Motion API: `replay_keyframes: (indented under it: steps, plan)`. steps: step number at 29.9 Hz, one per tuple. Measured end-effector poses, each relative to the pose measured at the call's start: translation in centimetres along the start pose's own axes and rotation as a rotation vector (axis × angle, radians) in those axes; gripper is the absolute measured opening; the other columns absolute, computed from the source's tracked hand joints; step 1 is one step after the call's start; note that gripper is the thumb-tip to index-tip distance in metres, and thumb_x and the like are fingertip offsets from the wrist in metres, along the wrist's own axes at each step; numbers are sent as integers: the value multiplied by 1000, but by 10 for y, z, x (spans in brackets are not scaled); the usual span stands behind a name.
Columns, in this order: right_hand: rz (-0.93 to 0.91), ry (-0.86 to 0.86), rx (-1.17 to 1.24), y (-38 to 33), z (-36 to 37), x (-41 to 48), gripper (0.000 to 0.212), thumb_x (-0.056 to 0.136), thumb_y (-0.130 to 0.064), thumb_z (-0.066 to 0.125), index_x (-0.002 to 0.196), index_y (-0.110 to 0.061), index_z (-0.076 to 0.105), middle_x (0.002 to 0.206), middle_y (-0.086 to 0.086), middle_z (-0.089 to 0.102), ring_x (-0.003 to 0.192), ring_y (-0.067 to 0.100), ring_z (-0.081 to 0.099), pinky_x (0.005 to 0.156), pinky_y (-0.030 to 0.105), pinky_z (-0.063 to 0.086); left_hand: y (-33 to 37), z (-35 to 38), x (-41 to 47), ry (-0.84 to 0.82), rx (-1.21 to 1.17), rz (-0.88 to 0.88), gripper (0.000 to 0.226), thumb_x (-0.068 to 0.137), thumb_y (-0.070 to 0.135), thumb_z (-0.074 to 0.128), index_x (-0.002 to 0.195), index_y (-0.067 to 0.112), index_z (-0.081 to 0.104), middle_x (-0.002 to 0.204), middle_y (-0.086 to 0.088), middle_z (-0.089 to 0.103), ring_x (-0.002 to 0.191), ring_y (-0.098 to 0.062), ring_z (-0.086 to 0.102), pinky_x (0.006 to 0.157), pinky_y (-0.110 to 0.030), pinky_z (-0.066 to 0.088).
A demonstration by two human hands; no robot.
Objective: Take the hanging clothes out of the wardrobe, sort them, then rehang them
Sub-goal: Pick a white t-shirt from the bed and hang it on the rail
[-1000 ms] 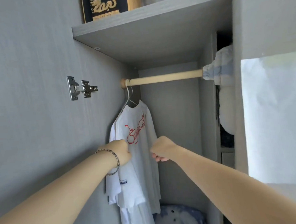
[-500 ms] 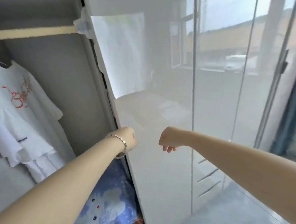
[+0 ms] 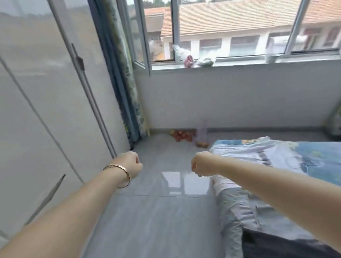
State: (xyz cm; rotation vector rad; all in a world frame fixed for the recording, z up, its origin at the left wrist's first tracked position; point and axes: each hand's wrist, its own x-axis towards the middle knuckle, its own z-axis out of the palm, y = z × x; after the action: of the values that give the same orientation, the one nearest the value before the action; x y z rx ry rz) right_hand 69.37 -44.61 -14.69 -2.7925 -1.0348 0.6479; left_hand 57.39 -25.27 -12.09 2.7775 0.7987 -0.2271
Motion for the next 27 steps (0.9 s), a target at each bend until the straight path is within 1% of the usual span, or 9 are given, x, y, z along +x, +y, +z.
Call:
replay_keyframes:
  steps: [3,7,11,14,17,19,21,23,27]
  plan:
    - [224,79,37,100,-11,8,19,86,-8,47,84,-4,66,80,8,63,78,25,53,63,23,45,87,27,62,-45,-50,140,10,87,21,49,78,20,55,101,-7,68,93,-26,60,77,-26,46]
    - [485,37,183,211,-10,29,26,83,-4,44,87,-2,69,85,12,69,65,22,56,61,24,46,189,59,133,-88,-20,308,11,88,21,47,88,22,58,104,-3,66,92,-23,57,83,-29,47]
    - [707,98,310,291,4,50,15,83,-9,44,76,-12,57,88,8,60,82,23,58,71,25,44,255,85,193,-134,45,440,18,89,19,44,97,19,60,102,-2,62,95,-24,57,75,-26,41]
    - [876,136,421,339,10,64,22,89,-15,49,67,-13,49,77,8,50,79,22,48,68,21,35,305,102,249,-171,68,544,12,88,17,43,84,20,55,90,0,58,89,-23,57,73,-27,43]
    - [1056,161,526,384,16,70,33,94,-17,44,61,-15,41,64,7,40,76,20,43,57,22,30,360,120,300,-249,109,657,14,87,17,43,82,21,56,92,-1,61,94,-24,61,80,-31,49]
    - [1153,178,598,413,24,73,31,93,-13,42,61,-16,42,72,12,48,72,20,48,59,24,35,396,133,327,-280,150,727,16,87,21,42,85,24,58,95,0,64,93,-22,60,83,-32,51]
    - [1251,168,641,448,29,79,22,91,-11,43,73,-17,54,97,16,63,93,26,61,76,26,44,441,153,353,-301,185,799,15,86,24,41,79,26,55,91,3,62,86,-20,58,80,-31,51]
    - [1323,201,695,475,34,80,19,89,-11,46,82,-16,62,111,15,67,106,28,61,78,26,44,476,167,368,-320,198,853,14,89,22,41,82,25,52,90,3,59,82,-18,53,72,-27,44]
    - [1423,263,777,562,61,103,33,89,-10,46,57,-14,44,117,19,62,103,29,60,70,22,34,558,216,402,-327,178,914,23,92,19,40,108,21,56,108,-1,63,96,-23,58,73,-26,43]
